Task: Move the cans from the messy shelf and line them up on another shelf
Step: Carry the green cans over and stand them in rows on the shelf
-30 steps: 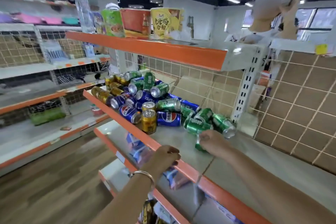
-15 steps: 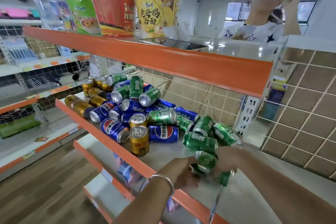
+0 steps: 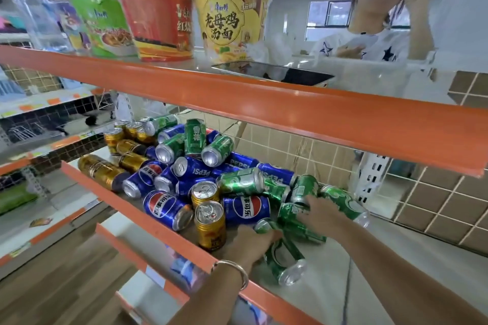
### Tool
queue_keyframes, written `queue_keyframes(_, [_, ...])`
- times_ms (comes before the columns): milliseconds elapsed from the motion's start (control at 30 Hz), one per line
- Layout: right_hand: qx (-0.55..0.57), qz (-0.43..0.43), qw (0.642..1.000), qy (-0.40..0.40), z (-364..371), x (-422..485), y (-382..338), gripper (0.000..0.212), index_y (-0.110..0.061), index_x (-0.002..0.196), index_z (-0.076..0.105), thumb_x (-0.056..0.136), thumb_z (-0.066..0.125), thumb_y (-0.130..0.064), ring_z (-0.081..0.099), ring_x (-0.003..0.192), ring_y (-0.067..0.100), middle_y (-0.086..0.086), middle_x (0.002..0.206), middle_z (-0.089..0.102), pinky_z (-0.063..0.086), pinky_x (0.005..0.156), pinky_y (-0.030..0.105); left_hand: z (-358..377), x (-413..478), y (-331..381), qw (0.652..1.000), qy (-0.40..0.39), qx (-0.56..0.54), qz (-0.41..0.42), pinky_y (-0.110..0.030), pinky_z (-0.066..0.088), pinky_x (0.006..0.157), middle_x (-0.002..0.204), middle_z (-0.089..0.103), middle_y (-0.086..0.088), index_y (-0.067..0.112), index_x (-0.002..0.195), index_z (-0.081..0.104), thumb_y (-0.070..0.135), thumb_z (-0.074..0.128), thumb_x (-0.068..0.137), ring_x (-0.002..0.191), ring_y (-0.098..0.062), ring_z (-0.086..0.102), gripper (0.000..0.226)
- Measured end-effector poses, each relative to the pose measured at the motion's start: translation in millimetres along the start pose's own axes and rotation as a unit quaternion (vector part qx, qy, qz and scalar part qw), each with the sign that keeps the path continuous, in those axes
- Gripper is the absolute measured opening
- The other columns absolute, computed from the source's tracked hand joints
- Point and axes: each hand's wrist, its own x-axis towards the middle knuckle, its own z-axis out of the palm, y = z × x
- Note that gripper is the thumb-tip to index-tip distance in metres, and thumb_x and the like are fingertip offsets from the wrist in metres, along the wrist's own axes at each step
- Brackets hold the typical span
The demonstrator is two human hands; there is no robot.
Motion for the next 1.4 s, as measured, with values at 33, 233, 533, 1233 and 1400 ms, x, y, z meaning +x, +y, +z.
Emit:
queue_keyframes(33, [-0.013,0.024,1.0,-0.011,7.9,1.3,-0.9,0.071,-0.015,0.141,0.034,0.085,0.056,-0.053,0.053,0.116,0.03,0.012,0.129,0.054,0.046,0.097,0.049,0.0,1.8,-1.7,1.0,0.003,-0.012,0.011,-0.022,0.048,0.066,0.097,0.052,0.002,0.012,0.123,0.035,0.051,0.071,0.074,0.083,-0.012,0.055,0.072])
queue_keyframes(233, [-0.15,0.064,0.977,-0.139,-4.9,0.3,-3.7,0.075,-0.014,0.113,0.059,0.064,0.067,-0.07,0.06,0.101,0.023,0.003,0.113,0.063,0.047,0.096,0.044,-6.5,8.0,3.9,0.997,-0.046,-0.068,-0.005,-0.032,0.057,0.078,0.083,0.068,-0.005,0.015,0.088,0.058,0.045,0.084,0.055,0.079,-0.02,0.066,0.052])
queue_keyframes(533, [0.062,0.08,0.977,-0.187,-5.1,-26.9,15.9,0.078,-0.015,0.132,0.046,0.069,0.075,-0.051,0.064,0.096,0.016,0.004,0.118,0.062,0.055,0.087,0.029,-6.6,14.2,-2.8,0.987,-0.078,-0.14,-0.013,-0.036,0.054,0.079,0.081,0.066,-0.009,0.012,0.084,0.063,0.023,0.079,0.072,0.08,-0.023,0.062,0.023])
queue_keyframes(1233, [0.301,0.247,0.902,0.185,-18.6,-194.4,91.6,0.047,-0.015,0.087,0.058,0.048,0.084,-0.013,0.063,0.075,0.018,0.001,0.08,0.066,0.055,0.067,0.033,99.8,-43.6,37.0,0.932,-0.34,-0.01,0.121,-0.027,0.05,0.06,0.08,0.071,-0.009,-0.001,0.099,0.067,-0.004,0.082,0.058,0.072,-0.022,0.066,0.043])
queue_keyframes(1400, [0.255,0.334,0.85,0.318,-41.8,-273.8,135.6,0.049,-0.02,0.073,0.061,0.032,0.081,-0.038,0.061,0.067,0.016,-0.001,0.073,0.063,0.053,0.059,0.028,164.4,-105.1,56.2,0.898,-0.332,0.063,0.282,-0.017,0.045,0.06,0.091,0.065,0.001,0.013,0.104,0.058,0.001,0.085,0.056,0.083,-0.015,0.061,0.056])
